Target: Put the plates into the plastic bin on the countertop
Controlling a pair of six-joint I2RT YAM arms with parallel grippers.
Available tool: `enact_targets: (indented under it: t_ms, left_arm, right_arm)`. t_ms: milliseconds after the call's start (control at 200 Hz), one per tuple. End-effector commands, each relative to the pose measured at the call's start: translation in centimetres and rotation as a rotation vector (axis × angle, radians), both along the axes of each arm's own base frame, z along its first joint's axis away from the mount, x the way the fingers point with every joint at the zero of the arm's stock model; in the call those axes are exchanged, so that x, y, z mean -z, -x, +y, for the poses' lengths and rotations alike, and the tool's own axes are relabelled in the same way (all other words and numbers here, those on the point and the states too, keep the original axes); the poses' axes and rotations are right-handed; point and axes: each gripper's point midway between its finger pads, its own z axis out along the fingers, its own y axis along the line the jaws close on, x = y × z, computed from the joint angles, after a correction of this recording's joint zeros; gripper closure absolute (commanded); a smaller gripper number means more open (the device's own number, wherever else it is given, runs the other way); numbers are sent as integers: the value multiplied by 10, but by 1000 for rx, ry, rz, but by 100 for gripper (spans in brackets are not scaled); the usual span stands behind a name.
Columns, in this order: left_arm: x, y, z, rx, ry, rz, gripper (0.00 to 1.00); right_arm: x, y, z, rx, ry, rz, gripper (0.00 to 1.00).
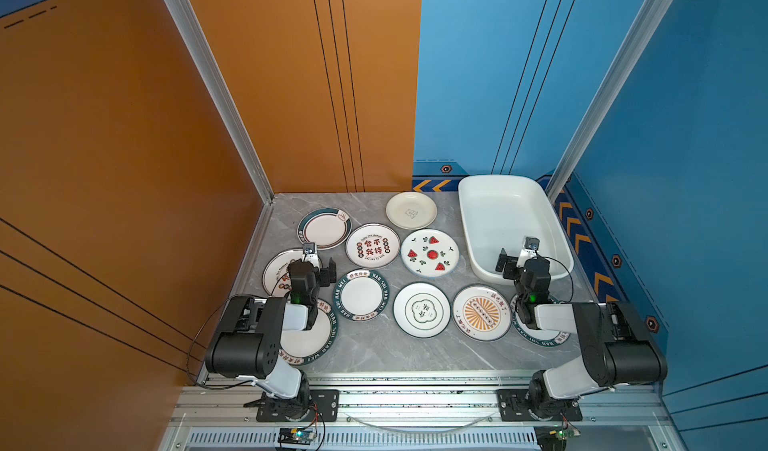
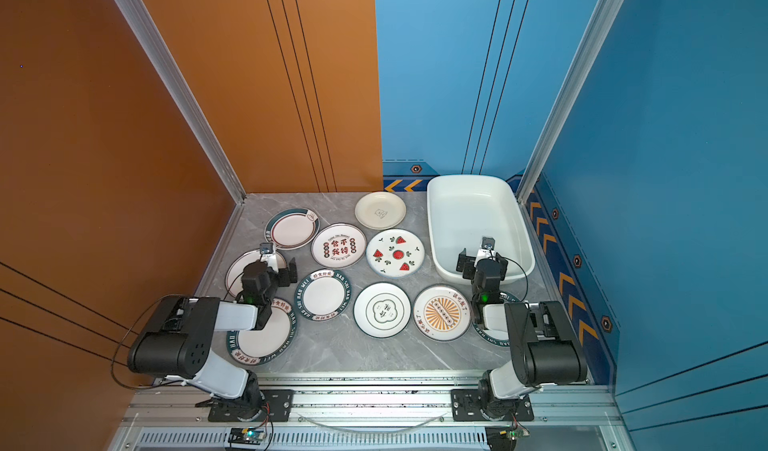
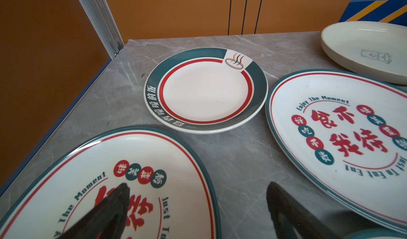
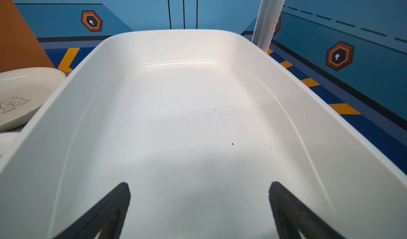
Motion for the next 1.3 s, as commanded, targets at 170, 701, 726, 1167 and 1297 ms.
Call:
enact_targets:
  t_ms: [170,701,726,1167,1297]
  left_arm:
    - [-14,-3,5,-54,-33,-19,2]
    - [-114,59,-54,25,84,-124,2]
    - [-118,62,-56,36,116,-134,2]
    - [-113,84,-48,-51,295,-63,2]
    - [-104,85,-48,-55,299,-32,2]
  right_arm:
    - [20,5,3,-1,-13,73,0]
    - [-16,13,-15,170,45,67,0]
    - [-25,13,-14,175,46,80,0]
    - [-93,35,146,-227,-618,283,19]
    - [-83,40,241,-406,-649,390,24]
